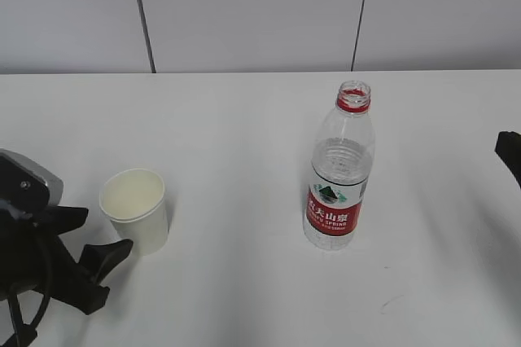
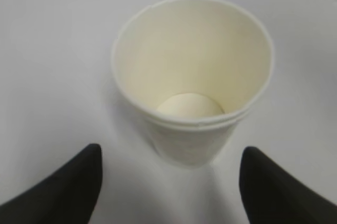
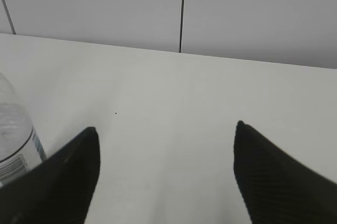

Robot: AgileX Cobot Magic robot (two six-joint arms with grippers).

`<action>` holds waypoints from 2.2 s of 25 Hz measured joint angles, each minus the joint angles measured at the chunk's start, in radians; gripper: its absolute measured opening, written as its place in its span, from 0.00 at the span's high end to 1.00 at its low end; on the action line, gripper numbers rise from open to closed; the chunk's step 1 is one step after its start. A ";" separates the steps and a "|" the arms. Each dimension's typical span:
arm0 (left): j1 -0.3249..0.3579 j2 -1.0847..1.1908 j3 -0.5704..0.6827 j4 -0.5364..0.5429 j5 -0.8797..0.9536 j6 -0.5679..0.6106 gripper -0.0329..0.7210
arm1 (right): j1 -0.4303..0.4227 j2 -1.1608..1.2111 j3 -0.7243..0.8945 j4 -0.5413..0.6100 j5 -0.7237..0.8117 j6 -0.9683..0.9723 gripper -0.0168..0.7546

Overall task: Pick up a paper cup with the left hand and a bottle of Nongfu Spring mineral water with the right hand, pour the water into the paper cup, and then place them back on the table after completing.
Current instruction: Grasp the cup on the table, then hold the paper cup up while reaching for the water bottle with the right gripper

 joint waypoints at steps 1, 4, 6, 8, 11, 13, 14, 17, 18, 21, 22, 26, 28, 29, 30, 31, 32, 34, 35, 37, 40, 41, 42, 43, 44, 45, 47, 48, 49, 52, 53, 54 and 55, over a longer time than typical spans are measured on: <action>0.000 0.014 0.000 0.020 -0.020 0.000 0.29 | 0.000 0.000 0.000 -0.002 0.000 0.000 0.22; 0.000 0.062 -0.002 0.039 -0.083 0.000 0.29 | 0.000 0.000 0.000 -0.003 -0.002 0.000 0.22; 0.000 0.102 -0.003 0.043 -0.135 0.000 0.29 | 0.000 0.000 0.000 -0.003 -0.002 0.000 0.22; 0.000 0.146 -0.003 0.044 -0.194 -0.001 0.25 | 0.000 0.000 0.000 -0.003 -0.002 0.000 0.22; 0.000 0.203 -0.003 0.044 -0.290 -0.005 0.17 | 0.000 0.000 0.000 -0.003 -0.003 0.000 0.22; 0.000 0.236 -0.004 0.052 -0.340 -0.007 0.14 | 0.000 0.000 0.000 -0.003 -0.003 0.000 0.22; 0.000 0.251 -0.004 0.058 -0.358 -0.007 0.14 | 0.000 0.000 0.000 -0.003 -0.003 0.000 0.22; 0.000 0.286 -0.004 0.080 -0.368 -0.009 0.14 | 0.000 0.000 0.000 -0.003 -0.003 0.000 0.22; 0.000 0.295 -0.004 0.082 -0.369 -0.009 0.14 | 0.000 0.000 0.000 -0.003 -0.003 0.000 0.22; 0.000 0.315 -0.009 0.082 -0.373 -0.010 0.14 | 0.000 0.000 0.000 -0.004 -0.005 0.000 0.22; 0.000 0.320 -0.011 0.082 -0.373 -0.010 0.14 | 0.000 0.000 0.000 -0.004 -0.005 0.000 0.22; 0.000 0.325 -0.014 0.082 -0.374 -0.010 0.16 | 0.000 0.000 0.000 -0.004 -0.005 0.000 0.22; 0.000 0.325 -0.014 0.082 -0.374 -0.010 0.16 | 0.000 0.000 0.000 -0.006 -0.005 0.000 0.22; 0.000 0.325 -0.015 0.083 -0.374 -0.010 0.17 | 0.000 0.000 0.000 -0.006 -0.005 0.000 0.22; 0.000 0.325 -0.021 0.086 -0.374 -0.010 0.17 | 0.000 0.000 0.000 -0.006 -0.005 0.000 0.22; 0.000 0.325 -0.029 0.090 -0.374 -0.010 0.17 | 0.000 0.000 0.000 -0.006 -0.005 0.000 0.22; 0.000 0.325 -0.039 0.091 -0.374 -0.010 0.17 | 0.000 0.000 0.000 -0.006 -0.005 0.000 0.22; 0.000 0.326 -0.056 0.091 -0.374 -0.010 0.17 | 0.000 0.000 0.000 -0.006 -0.005 0.000 0.22; 0.000 0.326 -0.064 0.091 -0.374 -0.010 0.17 | 0.000 0.000 0.000 -0.006 -0.005 0.000 0.22; 0.000 0.328 -0.078 0.091 -0.376 -0.010 0.17 | 0.000 0.000 0.000 -0.006 -0.005 0.000 0.22; 0.000 0.342 -0.100 0.091 -0.375 -0.010 0.17 | 0.000 0.000 0.000 -0.006 -0.005 0.000 0.22; 0.000 0.347 -0.108 0.091 -0.375 -0.010 0.17 | 0.000 0.000 0.000 -0.006 -0.005 0.000 0.22; 0.000 0.349 -0.114 0.091 -0.375 -0.010 0.17 | 0.000 0.000 0.000 -0.006 -0.005 0.000 0.22; 0.000 0.351 -0.118 0.091 -0.375 -0.010 0.18 | 0.000 0.000 0.000 -0.006 -0.005 0.000 0.22; 0.000 0.353 -0.119 0.091 -0.375 -0.010 0.19 | 0.000 0.000 0.000 -0.006 -0.005 0.000 0.22; 0.000 0.354 -0.119 0.091 -0.375 -0.010 0.20 | 0.000 0.000 0.000 -0.006 -0.005 0.000 0.22; 0.000 0.354 -0.119 0.093 -0.375 -0.010 0.25 | 0.000 0.000 0.000 -0.006 -0.005 0.000 0.22; 0.000 0.354 -0.119 0.094 -0.375 -0.010 0.29 | 0.000 0.000 0.000 -0.006 -0.005 0.000 0.22; 0.000 0.354 -0.120 0.097 -0.375 -0.010 0.32 | 0.000 0.000 0.000 -0.006 -0.005 0.000 0.22; 0.000 0.354 -0.119 0.118 -0.375 -0.010 0.38 | 0.000 0.002 0.000 -0.049 -0.005 0.010 0.22; 0.000 0.354 -0.119 0.130 -0.375 -0.010 0.39 | 0.000 0.004 0.000 -0.078 -0.005 0.018 0.22; 0.000 0.354 -0.119 0.141 -0.375 -0.010 0.39 | 0.000 0.011 0.000 -0.118 -0.008 0.044 0.22; 0.000 0.354 -0.119 0.153 -0.375 -0.010 0.39 | 0.000 0.024 0.000 -0.161 -0.010 0.081 0.22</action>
